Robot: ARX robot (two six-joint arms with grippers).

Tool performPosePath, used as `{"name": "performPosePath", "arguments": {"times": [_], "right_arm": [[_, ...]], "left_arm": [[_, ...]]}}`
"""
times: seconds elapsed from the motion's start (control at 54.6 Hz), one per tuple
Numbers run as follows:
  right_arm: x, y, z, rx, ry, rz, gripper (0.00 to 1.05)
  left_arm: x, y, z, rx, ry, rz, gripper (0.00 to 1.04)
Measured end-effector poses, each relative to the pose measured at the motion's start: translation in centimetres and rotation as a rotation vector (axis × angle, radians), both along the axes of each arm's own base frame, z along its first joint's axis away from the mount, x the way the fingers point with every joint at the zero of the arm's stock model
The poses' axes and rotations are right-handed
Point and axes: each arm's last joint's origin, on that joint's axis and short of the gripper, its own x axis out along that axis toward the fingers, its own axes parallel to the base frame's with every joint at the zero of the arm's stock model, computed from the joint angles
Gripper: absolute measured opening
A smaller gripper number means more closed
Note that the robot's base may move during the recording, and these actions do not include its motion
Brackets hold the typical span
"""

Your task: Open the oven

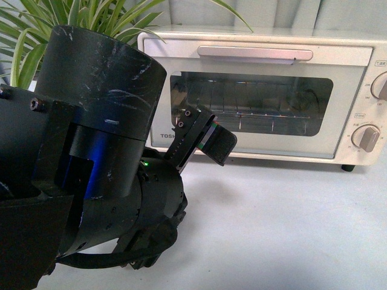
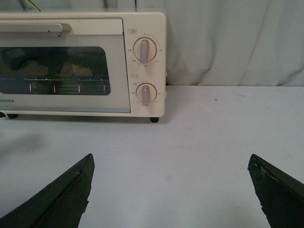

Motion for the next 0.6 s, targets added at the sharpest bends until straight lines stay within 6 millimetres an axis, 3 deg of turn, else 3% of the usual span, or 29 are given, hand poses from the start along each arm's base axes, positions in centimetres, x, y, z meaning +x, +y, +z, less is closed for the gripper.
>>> {"name": "performPosePath", "arguments": {"times": [0.092, 0.275, 0.513, 0.605], "right_arm": [[0.0, 0.0, 0.0, 0.001, 0.001, 0.000, 0.95], [1.0, 0.5, 0.8, 0.215, 0.104, 0.066, 0.95], [4.8, 1.7, 6.2, 0.244, 0.064, 0.095, 0.95], [7.8, 2.9, 8.6, 0.235, 0.104, 0.101, 0.95]], "left_arm": [[0.1, 0.2, 0.0, -0.012, -0.003, 0.010, 0.98], [0.2, 0.5, -0.1, -0.026, 0.004, 0.028, 0.98], [0.2, 0.8, -0.2, -0.023, 0.004, 0.040, 0.98], [0.1, 0.9, -0.3, -0.024, 0.002, 0.042, 0.98]]}}
